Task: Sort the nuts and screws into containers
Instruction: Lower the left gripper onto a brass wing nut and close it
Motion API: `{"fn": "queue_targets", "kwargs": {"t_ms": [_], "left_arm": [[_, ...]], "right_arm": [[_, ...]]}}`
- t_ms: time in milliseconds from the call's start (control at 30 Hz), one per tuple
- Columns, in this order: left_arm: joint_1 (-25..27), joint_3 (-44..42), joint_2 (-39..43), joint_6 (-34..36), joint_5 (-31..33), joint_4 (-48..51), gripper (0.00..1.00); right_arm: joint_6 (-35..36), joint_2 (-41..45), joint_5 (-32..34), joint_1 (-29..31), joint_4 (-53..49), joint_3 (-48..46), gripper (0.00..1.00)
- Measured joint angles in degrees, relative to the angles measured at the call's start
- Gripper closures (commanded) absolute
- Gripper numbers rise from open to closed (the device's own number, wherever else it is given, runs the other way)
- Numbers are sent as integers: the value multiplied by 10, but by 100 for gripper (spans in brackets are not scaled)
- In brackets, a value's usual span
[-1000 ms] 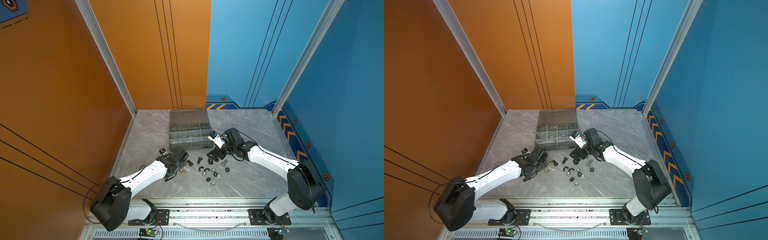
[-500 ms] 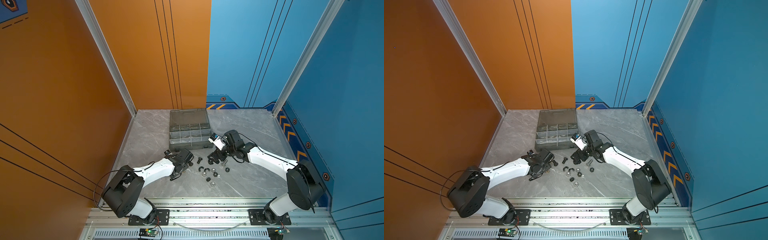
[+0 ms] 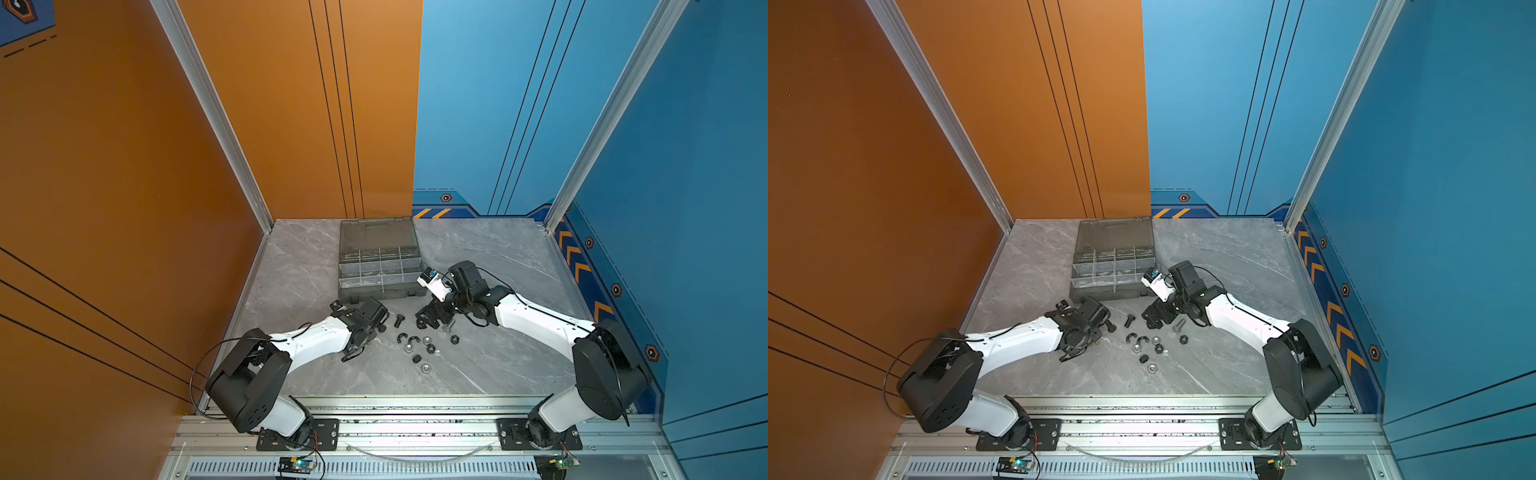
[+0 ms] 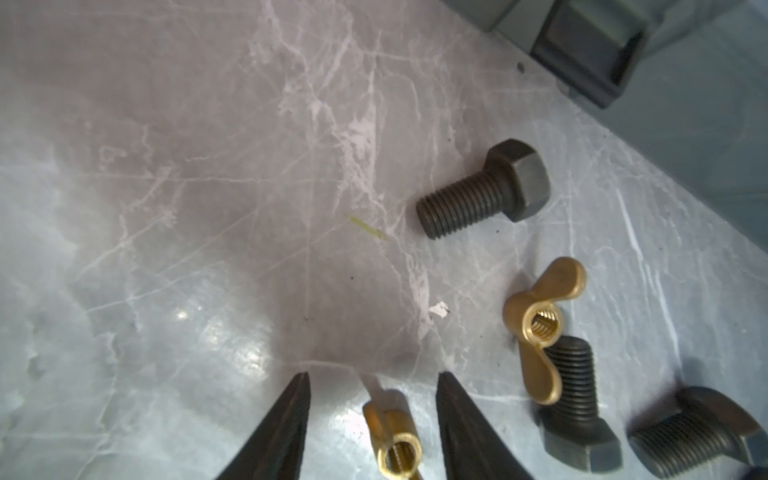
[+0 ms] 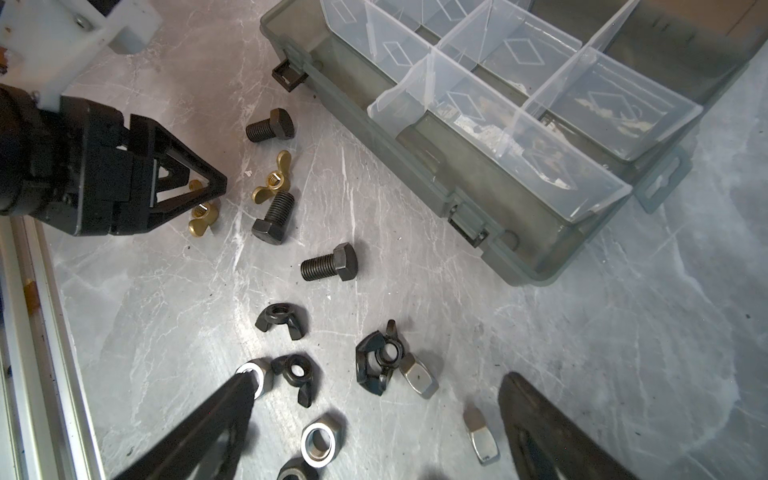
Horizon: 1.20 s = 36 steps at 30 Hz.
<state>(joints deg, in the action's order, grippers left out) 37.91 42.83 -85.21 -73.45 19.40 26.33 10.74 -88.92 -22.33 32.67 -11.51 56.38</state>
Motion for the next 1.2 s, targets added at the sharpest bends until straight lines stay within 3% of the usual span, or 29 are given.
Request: {"fn": "queue_targets", "kwargs": {"t_ms": [267, 1200], "left_arm": [[1, 0, 0, -3, 0, 0, 60], [2, 0, -15, -3, -2, -10, 80]], "right_arm": [[0, 0, 0, 0, 0, -1, 6], [0, 0, 0, -1, 0, -1, 6]]}}
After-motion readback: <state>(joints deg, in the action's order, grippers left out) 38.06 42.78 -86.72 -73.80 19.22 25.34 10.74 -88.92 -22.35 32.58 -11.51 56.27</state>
